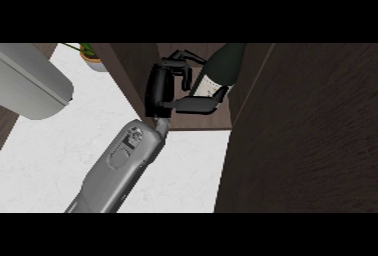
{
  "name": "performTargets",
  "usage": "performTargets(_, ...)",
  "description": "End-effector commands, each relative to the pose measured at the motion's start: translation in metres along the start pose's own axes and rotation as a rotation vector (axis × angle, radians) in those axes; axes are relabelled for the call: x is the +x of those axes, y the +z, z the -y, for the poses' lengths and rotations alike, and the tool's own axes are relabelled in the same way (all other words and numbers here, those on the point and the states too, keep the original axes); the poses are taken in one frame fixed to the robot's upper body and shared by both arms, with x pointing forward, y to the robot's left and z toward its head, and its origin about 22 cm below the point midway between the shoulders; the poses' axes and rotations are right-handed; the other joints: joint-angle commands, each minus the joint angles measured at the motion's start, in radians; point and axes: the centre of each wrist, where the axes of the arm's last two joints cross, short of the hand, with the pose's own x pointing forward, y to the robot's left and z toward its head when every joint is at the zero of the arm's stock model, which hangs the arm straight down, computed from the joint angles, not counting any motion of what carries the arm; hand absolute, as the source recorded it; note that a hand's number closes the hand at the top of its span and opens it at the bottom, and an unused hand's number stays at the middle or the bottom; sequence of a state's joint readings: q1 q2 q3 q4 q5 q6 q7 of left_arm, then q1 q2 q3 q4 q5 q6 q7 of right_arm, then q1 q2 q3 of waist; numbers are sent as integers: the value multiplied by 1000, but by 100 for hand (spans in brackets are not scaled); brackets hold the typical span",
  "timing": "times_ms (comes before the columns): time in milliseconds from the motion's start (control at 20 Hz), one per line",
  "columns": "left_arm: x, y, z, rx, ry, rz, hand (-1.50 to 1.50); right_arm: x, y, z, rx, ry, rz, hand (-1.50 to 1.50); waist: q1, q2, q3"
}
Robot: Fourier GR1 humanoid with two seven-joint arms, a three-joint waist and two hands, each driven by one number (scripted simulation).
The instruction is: Pick up the wine, place it into the cabinet and close the cabinet
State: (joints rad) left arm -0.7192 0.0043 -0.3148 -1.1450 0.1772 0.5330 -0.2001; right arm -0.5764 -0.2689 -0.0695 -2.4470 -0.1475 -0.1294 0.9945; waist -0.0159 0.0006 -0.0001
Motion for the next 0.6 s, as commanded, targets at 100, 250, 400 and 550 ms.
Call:
performTargets(100,-26,0,1,10,-30,-2,150,13,20,-9,66,-49,16,-150,-6,0,-1)
performTargets(250,-30,-6,3,23,-34,-7,150,0,19,-9,70,-53,33,-150,-5,2,0)
performTargets(400,-38,1,4,34,-29,-36,150,-2,22,-5,60,-46,23,-150,-5,1,0)
performTargets(550,-46,-5,0,33,-41,-51,150,6,21,-5,95,-39,22,-150,-6,1,0)
